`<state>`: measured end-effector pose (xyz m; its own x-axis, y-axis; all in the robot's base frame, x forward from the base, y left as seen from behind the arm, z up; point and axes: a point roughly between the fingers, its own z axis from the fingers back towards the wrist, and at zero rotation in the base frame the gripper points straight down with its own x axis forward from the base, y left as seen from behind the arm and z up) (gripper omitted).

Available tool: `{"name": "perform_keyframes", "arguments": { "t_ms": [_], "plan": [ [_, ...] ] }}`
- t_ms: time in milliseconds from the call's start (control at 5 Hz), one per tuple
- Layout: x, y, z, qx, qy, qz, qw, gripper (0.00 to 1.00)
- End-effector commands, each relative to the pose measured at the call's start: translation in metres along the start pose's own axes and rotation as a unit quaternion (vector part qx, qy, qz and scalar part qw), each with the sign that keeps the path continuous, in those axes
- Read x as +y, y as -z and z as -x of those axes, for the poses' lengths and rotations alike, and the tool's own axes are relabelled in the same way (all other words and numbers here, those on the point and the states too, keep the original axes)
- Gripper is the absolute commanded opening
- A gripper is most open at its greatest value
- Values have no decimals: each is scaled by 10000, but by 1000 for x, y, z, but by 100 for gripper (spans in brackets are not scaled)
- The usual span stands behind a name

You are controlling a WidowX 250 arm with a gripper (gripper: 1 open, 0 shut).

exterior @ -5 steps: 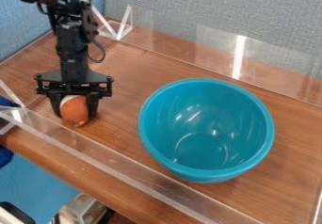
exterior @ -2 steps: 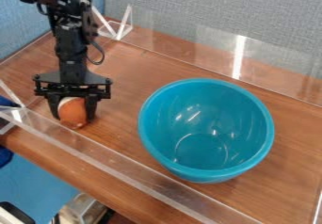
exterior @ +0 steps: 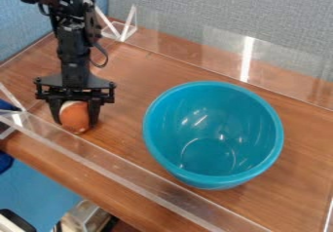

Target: Put the mushroom in the blue bowl

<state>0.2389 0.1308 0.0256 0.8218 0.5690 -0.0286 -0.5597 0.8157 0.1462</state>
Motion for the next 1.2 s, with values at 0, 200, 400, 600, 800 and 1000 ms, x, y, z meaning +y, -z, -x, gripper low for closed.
{"name": "perform_keyframes", "arguments": {
  "t_ms": [0,200,400,600,800,1000],
  "plan": [
    [-1,-16,-3,-254,30,25,9997,0],
    [-1,-16,-2,-254,40,16,9997,0],
    [-1,-22,0,-261,119,51,9996,0],
    [-2,-32,3,-284,239,120,9992,0],
    [-12,-64,9,-451,501,336,9972,0],
    [-35,-104,17,-601,1031,621,9909,0]
  ]
}}
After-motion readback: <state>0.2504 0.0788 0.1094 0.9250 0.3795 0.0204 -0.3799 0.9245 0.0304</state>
